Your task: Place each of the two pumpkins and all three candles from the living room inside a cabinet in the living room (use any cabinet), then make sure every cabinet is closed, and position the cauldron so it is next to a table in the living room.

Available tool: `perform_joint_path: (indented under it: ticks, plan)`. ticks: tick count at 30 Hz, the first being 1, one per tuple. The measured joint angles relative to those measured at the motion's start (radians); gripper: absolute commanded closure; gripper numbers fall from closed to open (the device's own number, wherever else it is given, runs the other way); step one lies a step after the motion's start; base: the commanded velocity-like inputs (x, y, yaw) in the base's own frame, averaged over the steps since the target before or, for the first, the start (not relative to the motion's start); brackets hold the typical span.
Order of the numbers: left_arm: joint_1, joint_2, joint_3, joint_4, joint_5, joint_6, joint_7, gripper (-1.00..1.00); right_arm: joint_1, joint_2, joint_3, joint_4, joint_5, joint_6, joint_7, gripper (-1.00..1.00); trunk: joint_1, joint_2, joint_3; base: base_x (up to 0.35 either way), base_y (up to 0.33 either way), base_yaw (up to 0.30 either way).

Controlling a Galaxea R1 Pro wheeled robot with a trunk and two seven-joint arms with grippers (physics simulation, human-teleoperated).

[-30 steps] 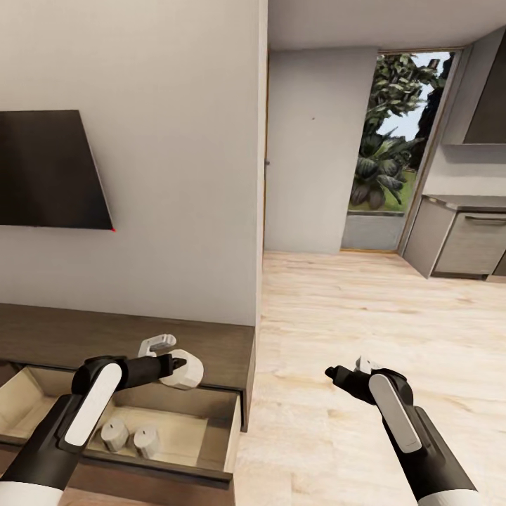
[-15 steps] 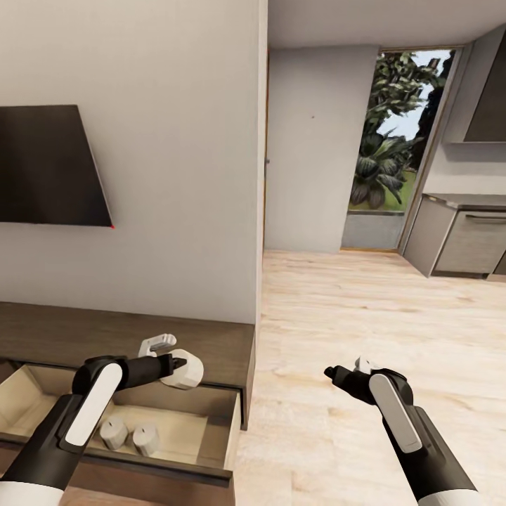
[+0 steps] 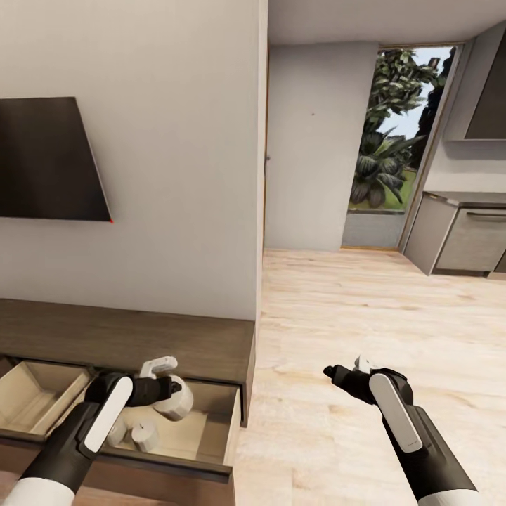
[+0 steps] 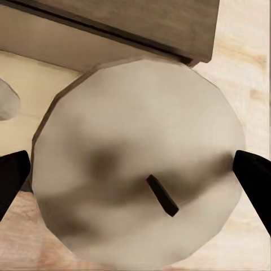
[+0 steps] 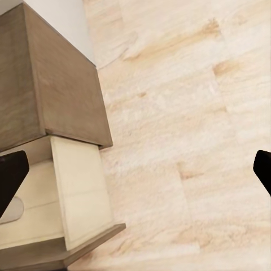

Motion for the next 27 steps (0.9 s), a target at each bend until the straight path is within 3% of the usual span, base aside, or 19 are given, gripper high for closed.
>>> perform_joint_path:
  ticks: [7,10,12,15,20,27]
  plan:
    - [-0.002,-0.06,-0.006,0.048,-0.086,-0.006,0.042,1.0,-0.001,0.0,0.01,-0.014,0.0,0.004,0.002,-1.0,0.027,-0.049,-0.022,0.0,0.0,0.0]
    - [-0.002,-0.079,-0.006,0.051,-0.097,-0.024,0.047,1.0,0.0,-0.001,0.055,-0.041,0.0,0.004,0.015,-1.0,0.038,-0.07,-0.031,0.0,0.0,0.0]
    - [-0.002,-0.087,-0.006,0.053,-0.102,-0.067,0.048,1.0,0.0,-0.001,0.112,-0.111,-0.001,0.003,0.04,-1.0,0.046,-0.084,-0.037,0.0,0.0,0.0]
    - [-0.002,-0.091,-0.006,0.067,-0.105,-0.102,0.049,1.0,0.0,-0.001,0.162,-0.189,0.0,0.008,0.052,-1.0,0.057,-0.105,-0.047,0.0,0.0,0.0]
    - [-0.002,-0.093,-0.006,0.086,-0.104,-0.163,0.05,1.0,0.0,-0.002,0.233,-0.238,0.0,0.011,0.057,-1.0,0.077,-0.14,-0.063,0.0,0.0,0.0]
    - [-0.002,-0.086,-0.005,0.085,-0.105,-0.174,0.049,1.0,0.0,-0.001,0.232,-0.212,-0.011,0.003,0.062,-1.0,0.077,-0.14,-0.063,0.0,0.0,0.0]
